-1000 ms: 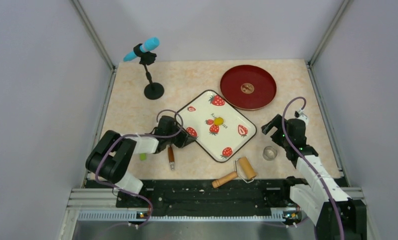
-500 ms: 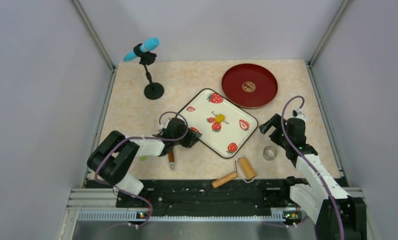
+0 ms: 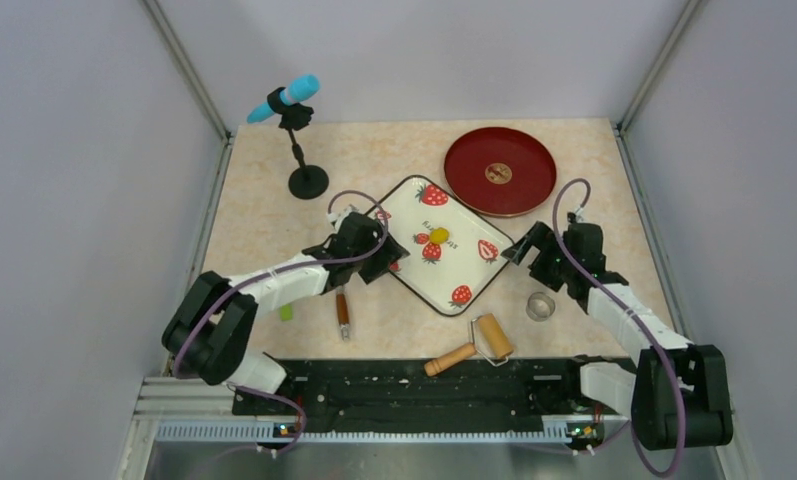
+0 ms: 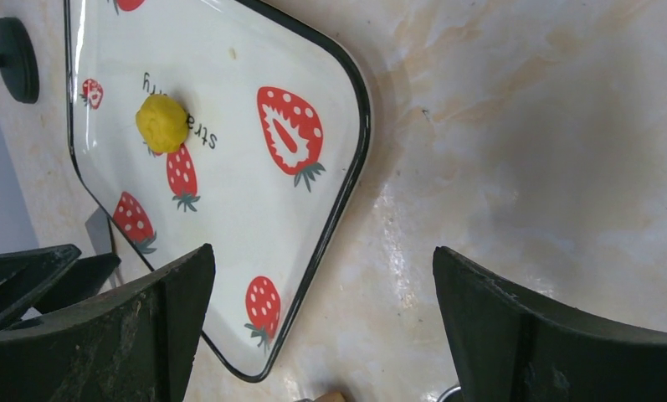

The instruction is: Roll out the dumpling wrappers from the dough

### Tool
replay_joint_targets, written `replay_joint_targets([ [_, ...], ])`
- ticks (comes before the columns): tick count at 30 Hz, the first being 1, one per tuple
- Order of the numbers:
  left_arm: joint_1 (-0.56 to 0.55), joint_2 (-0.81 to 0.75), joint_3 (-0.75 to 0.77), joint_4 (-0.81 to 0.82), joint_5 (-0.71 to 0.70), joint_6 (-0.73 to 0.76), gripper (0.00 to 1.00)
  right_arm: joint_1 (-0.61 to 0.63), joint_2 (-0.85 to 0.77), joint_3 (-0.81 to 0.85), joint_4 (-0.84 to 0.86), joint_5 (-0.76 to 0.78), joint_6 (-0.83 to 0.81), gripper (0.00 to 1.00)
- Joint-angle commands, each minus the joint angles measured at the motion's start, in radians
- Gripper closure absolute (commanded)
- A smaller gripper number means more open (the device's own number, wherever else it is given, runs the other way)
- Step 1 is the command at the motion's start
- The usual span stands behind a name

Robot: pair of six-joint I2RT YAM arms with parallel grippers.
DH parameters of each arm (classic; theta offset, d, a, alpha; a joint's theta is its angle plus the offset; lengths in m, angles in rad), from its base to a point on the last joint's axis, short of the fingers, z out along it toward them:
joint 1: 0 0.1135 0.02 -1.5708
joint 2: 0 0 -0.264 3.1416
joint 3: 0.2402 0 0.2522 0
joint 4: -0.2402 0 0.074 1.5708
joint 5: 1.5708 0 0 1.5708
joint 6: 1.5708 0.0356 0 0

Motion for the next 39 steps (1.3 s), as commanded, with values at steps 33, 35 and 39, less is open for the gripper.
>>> replay_joint_targets([
  [33, 0.44, 0.494, 0.628, -0.326, 0.36, 0.647, 0.26, 0.195, 0.334, 0.176, -0.001, -0.086, 0.114, 0.01],
  [35, 0.439, 0.484, 0.598, -0.297, 0.391, 0.635, 0.28, 0.198, 0.35, 0.19, -0.005, -0.086, 0.115, 0.01],
  [39, 0.428, 0.44, 0.521, -0.248, 0.429, 0.607, 0.31, 0.2, 0.377, 0.221, -0.014, -0.089, 0.115, 0.01],
])
